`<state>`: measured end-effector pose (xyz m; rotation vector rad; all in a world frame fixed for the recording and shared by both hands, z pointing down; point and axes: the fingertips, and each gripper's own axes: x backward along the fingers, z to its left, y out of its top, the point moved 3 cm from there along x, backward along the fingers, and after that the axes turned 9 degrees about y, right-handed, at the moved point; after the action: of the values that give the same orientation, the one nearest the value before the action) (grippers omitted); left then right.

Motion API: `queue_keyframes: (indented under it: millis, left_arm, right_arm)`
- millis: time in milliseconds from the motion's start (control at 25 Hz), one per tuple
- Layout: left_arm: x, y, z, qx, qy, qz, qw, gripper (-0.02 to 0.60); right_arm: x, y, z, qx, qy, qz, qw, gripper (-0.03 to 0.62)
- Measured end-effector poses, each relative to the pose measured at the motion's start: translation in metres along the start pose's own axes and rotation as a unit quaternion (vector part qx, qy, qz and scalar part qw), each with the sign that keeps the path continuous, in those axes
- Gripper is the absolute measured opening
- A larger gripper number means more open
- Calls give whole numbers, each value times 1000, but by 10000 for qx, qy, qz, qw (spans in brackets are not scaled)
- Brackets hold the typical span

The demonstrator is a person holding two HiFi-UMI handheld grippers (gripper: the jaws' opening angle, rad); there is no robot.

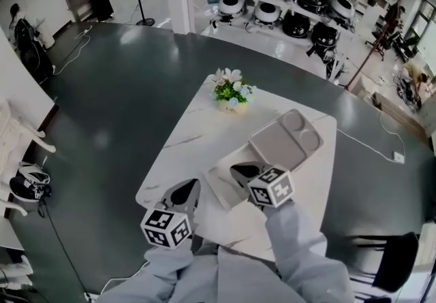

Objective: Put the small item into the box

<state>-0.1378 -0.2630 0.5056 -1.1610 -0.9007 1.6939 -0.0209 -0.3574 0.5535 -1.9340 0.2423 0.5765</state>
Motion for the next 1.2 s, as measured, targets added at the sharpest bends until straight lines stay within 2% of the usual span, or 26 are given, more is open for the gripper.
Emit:
queue_keyframes:
  millis: [200, 600, 1200]
  left_arm:
    - [6, 21, -3, -170, -43, -260, 9995, -2]
    - [22, 61, -8, -496, -37, -813, 9954, -2]
    - [48, 98, -10, -861, 100, -1448, 9857, -2]
  right_arm:
    - [24, 20, 10, -136, -212, -881, 9958, -6]
    - [80, 49, 24, -152, -432, -2347, 9710, -6]
    - [148, 70, 35, 338, -1091, -3175, 9413, -8]
